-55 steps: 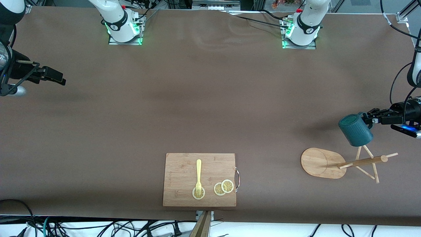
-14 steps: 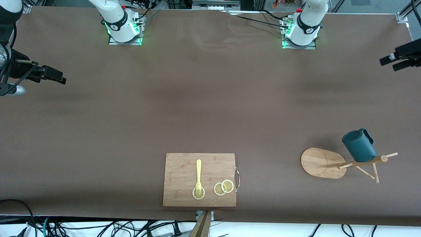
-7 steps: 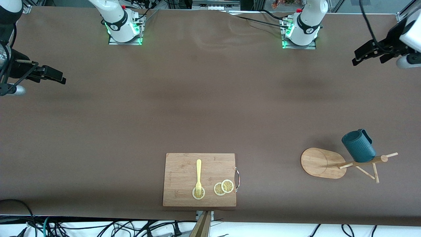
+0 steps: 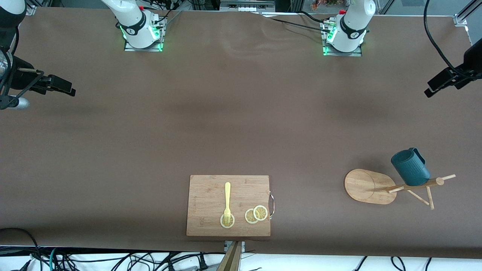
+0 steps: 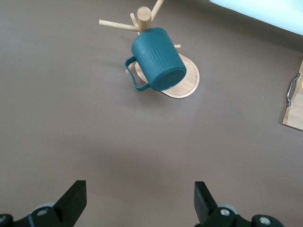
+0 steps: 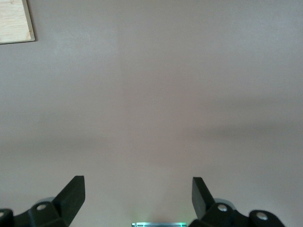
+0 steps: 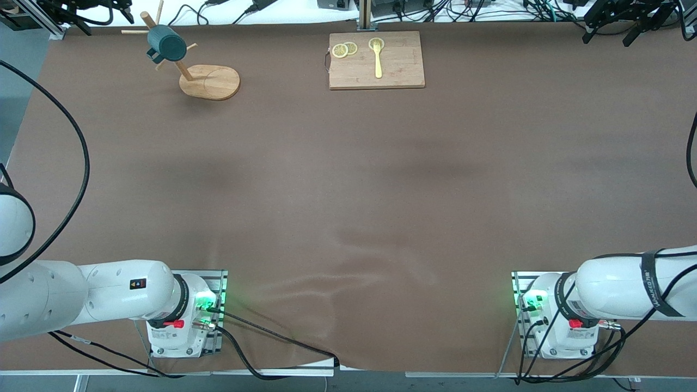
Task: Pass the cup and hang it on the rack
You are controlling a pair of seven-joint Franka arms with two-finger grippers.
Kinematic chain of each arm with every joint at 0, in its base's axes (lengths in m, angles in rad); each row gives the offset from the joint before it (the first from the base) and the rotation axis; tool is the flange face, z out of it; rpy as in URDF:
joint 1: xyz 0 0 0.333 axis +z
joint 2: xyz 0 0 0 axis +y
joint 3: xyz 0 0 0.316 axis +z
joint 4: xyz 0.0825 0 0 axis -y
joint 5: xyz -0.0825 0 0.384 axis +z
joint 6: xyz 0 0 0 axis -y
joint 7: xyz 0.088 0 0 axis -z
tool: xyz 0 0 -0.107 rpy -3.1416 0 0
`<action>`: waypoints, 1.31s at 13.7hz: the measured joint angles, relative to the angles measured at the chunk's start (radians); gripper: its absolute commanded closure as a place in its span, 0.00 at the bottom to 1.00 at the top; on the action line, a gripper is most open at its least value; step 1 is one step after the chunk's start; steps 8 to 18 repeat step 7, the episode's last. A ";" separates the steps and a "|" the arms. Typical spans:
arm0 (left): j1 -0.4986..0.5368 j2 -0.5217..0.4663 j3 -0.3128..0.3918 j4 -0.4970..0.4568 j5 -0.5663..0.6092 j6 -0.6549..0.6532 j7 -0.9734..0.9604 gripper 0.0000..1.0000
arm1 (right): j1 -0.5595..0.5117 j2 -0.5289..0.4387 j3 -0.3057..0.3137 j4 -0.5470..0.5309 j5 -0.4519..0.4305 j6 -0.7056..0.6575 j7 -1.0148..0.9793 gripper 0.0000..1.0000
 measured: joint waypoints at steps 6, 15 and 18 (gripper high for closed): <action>-0.029 0.000 0.002 0.016 -0.001 0.000 0.033 0.00 | 0.000 0.000 0.000 0.000 0.000 0.000 0.000 0.00; -0.029 0.000 0.003 0.017 -0.002 0.000 0.047 0.00 | 0.000 0.000 0.000 0.000 0.000 0.000 0.000 0.00; -0.029 0.000 0.003 0.017 -0.002 0.000 0.047 0.00 | 0.000 0.000 0.000 0.000 0.000 0.000 0.000 0.00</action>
